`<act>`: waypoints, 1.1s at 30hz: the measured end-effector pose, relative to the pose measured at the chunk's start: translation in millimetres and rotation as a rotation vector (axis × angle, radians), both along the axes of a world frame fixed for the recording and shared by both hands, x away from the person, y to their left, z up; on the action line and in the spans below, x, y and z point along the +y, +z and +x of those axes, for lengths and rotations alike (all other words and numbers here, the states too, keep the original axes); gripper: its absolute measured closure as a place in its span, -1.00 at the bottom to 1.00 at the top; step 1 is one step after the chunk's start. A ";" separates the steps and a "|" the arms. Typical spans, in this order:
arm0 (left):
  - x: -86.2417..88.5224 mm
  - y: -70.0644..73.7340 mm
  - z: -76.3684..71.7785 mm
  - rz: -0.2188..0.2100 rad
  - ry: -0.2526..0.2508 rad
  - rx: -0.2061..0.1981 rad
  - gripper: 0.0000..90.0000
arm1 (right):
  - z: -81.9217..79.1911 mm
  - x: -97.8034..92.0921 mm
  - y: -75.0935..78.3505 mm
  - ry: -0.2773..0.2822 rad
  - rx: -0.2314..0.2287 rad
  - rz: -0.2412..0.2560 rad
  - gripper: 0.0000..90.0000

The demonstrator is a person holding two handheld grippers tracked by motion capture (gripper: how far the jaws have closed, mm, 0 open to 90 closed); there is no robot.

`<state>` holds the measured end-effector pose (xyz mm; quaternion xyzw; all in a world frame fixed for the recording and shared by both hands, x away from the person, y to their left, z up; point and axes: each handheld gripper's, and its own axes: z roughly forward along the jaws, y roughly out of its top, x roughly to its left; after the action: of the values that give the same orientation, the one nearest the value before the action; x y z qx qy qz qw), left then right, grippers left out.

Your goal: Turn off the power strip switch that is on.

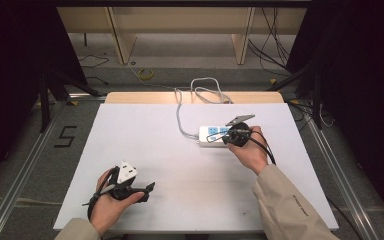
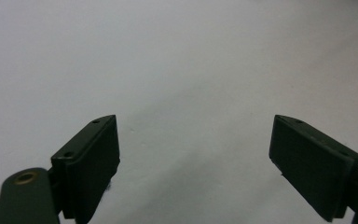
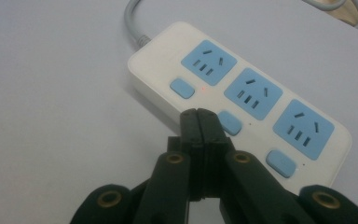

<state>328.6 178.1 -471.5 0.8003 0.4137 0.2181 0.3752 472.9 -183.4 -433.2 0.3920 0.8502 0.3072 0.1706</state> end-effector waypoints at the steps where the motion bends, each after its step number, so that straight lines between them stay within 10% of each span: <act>1: 0.0 0.0 0.0 0.000 0.000 0.000 -0.66 | 0.5 0.5 -0.4 0.001 0.001 -0.001 1.00; 33: -0.5 -0.2 0.4 0.000 -0.001 0.000 -0.66 | 15.0 14.4 -2.3 0.002 0.020 -0.021 1.00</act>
<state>328.9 177.5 -471.7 0.8006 0.4133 0.2179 0.3752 487.9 -169.0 -435.5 0.3925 0.8553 0.2946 0.1659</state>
